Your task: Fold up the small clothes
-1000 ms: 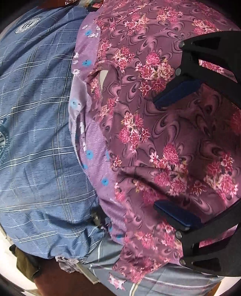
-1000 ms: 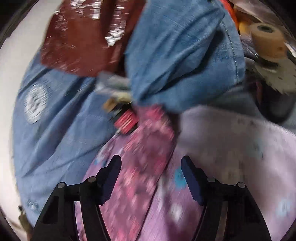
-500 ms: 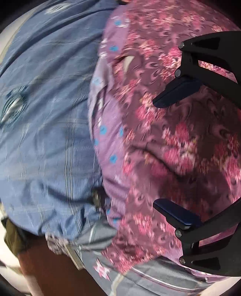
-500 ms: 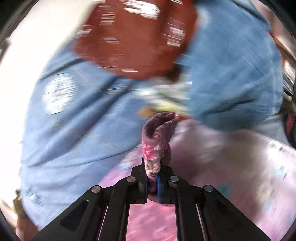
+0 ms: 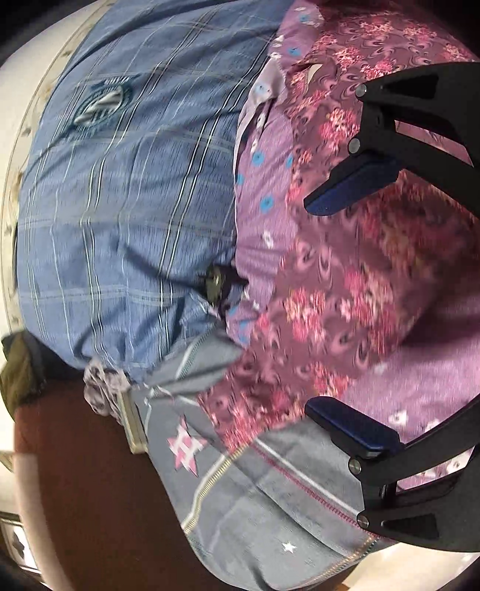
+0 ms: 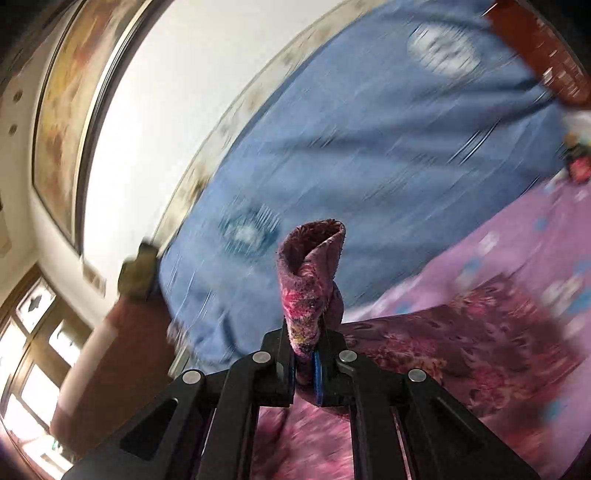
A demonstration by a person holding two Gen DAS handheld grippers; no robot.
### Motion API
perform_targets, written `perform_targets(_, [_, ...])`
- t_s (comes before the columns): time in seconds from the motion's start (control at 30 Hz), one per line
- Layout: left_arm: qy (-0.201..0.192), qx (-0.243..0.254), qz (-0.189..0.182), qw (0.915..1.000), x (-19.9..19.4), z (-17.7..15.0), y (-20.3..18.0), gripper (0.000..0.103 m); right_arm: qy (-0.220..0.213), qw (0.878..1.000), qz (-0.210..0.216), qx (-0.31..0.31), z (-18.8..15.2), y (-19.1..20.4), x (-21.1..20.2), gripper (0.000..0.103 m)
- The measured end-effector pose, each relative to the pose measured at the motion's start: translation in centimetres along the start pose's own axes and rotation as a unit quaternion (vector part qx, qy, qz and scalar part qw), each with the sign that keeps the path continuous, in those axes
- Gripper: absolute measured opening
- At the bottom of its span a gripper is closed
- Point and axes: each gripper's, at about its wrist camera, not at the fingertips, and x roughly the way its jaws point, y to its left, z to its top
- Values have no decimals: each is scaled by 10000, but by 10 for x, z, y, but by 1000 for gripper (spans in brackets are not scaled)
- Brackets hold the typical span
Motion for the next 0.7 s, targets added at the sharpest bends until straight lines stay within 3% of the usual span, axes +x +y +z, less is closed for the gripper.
perform_targets(0.17, [18,-141,93,9999,0,2,25,99,721,9970,111,246,-82,21,99,7])
perform_targets(0.23, [21,-178,123,9998,1,4,33,99,1024,9945,18,211,-117,29,119,7])
perform_targets(0.3, [36,-220,156,9996,3,5,39,99,1392,9900,-189,95,-145,35,142,15])
perform_targets(0.33, [54,-245,156,9996,4,5,41,99,1642,9861,-262,53,-156,35,150,21])
perform_targets(0.4, [92,-312,137,9994,6,7,45,99,2134,9768,-168,62,-169,34,160,59])
perform_targets(0.6, [68,-357,-31,9993,1,6,38,99,1710,9820,197,-781,-143,43,103,66])
perform_targets(0.7, [42,-245,-239,9994,-4,4,21,99,1258,9852,-279,-1126,-113,31,62,66])
